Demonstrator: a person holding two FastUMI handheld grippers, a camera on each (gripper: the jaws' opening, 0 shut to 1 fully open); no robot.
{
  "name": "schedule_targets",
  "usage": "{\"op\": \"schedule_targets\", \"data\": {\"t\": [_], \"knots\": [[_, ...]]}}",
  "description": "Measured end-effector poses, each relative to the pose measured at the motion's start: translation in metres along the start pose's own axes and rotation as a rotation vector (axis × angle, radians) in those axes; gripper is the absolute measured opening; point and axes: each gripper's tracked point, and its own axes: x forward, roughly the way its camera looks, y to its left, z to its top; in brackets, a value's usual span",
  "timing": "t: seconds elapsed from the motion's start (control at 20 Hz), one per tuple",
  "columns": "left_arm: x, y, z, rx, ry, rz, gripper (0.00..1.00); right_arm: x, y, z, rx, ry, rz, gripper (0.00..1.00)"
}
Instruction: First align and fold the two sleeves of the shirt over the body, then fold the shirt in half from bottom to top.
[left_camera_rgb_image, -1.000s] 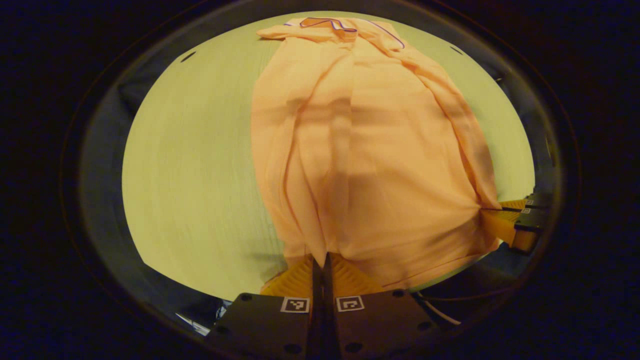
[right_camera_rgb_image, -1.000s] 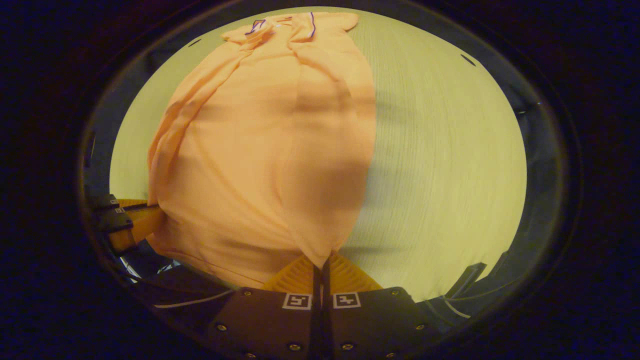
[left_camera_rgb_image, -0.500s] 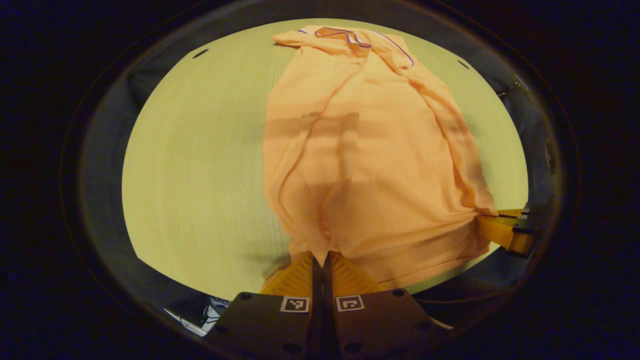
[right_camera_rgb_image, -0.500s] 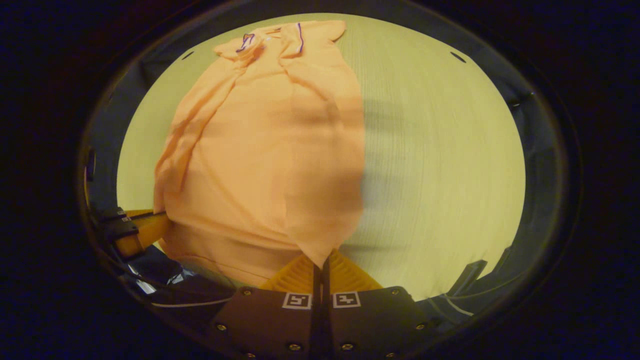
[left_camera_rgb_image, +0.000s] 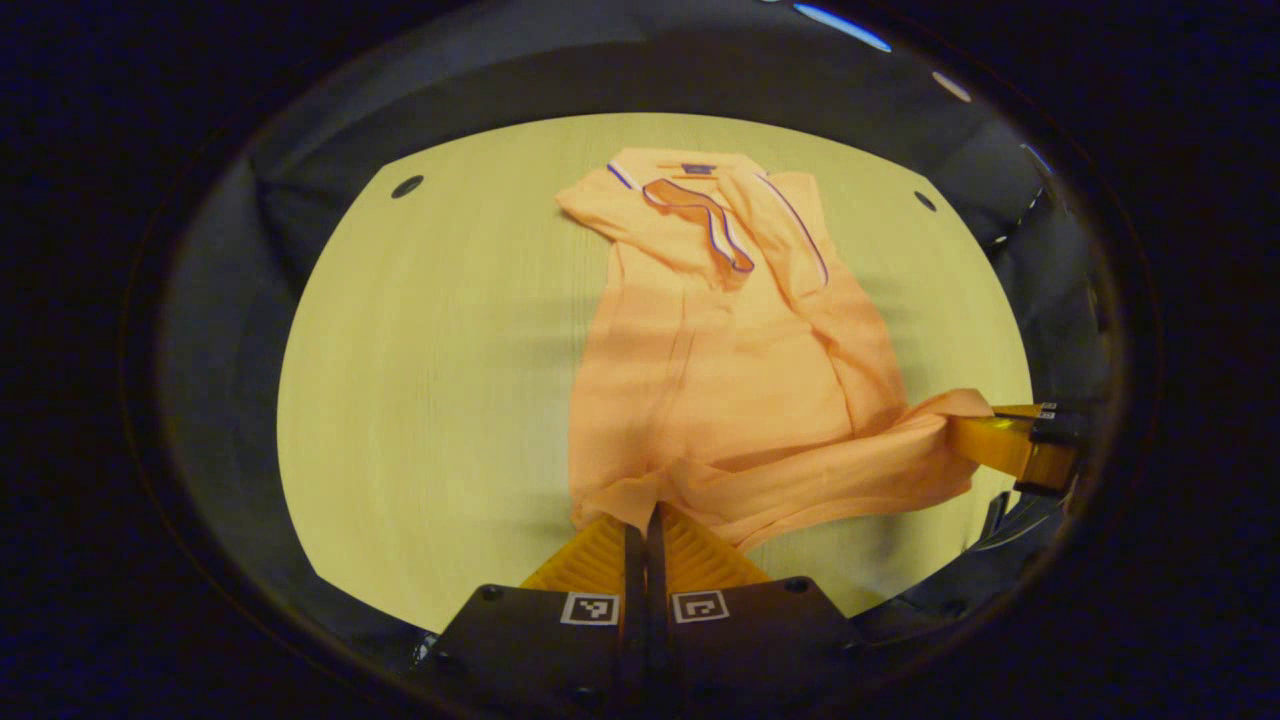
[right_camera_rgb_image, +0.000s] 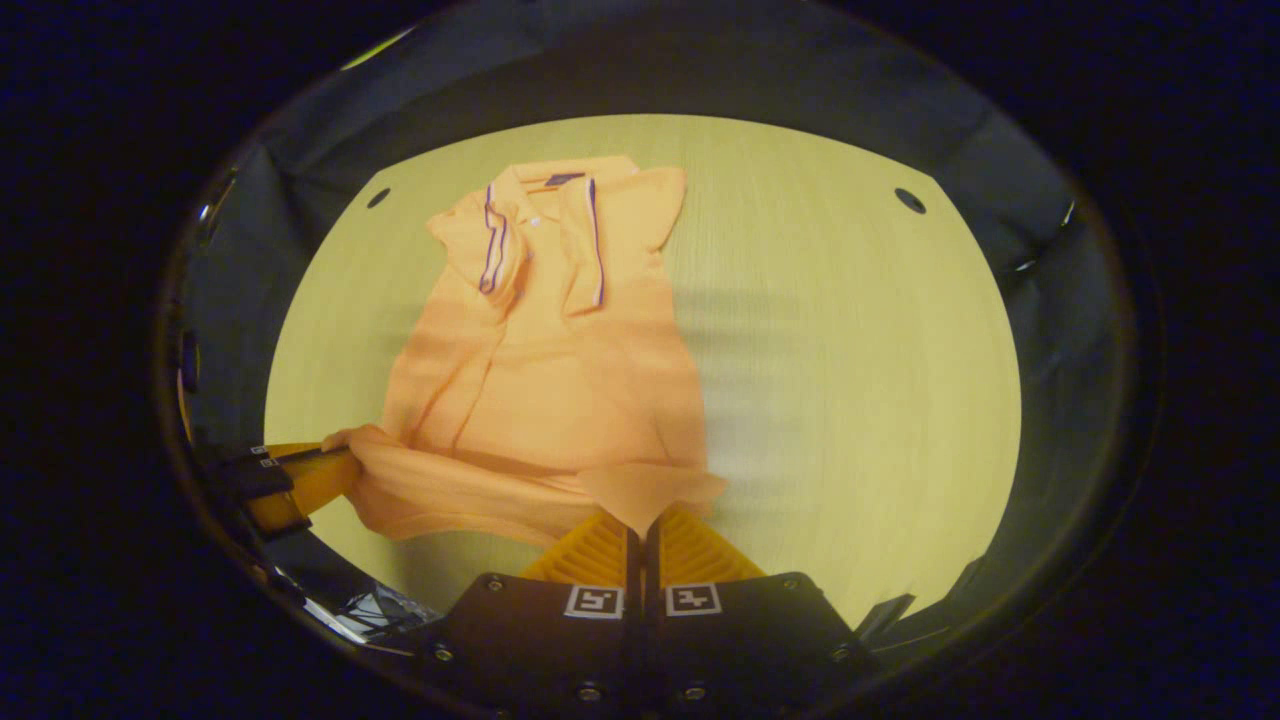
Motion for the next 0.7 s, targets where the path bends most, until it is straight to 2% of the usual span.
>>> {"op": "schedule_targets", "data": {"t": [0.1, 0.15, 0.35, 0.4, 0.5, 0.7], "knots": [[-0.008, 0.008, 0.044, 0.001, -0.046, 0.001, 0.09, -0.003, -0.002, 0.033, 0.009, -0.038, 0.004, 0.01], [-0.011, 0.013, 0.066, 0.009, -0.068, 0.004, 0.05, -0.001, -0.003, 0.048, 0.012, -0.054, 0.005, 0.01], [-0.026, 0.031, 0.152, 0.022, -0.137, 0.005, 0.05, -0.002, -0.007, 0.112, 0.021, -0.128, 0.001, 0.01], [-0.001, 0.022, 0.172, 0.023, -0.154, 0.008, 0.09, 0.000, -0.008, 0.130, 0.027, -0.145, 0.003, 0.01], [-0.013, 0.035, 0.210, 0.021, -0.188, 0.013, 0.05, -0.001, -0.007, 0.163, 0.039, -0.178, 0.005, 0.01], [0.008, 0.042, 0.270, 0.016, -0.239, 0.020, 0.05, 0.021, -0.010, 0.228, 0.054, -0.234, 0.000, 0.01]]}}
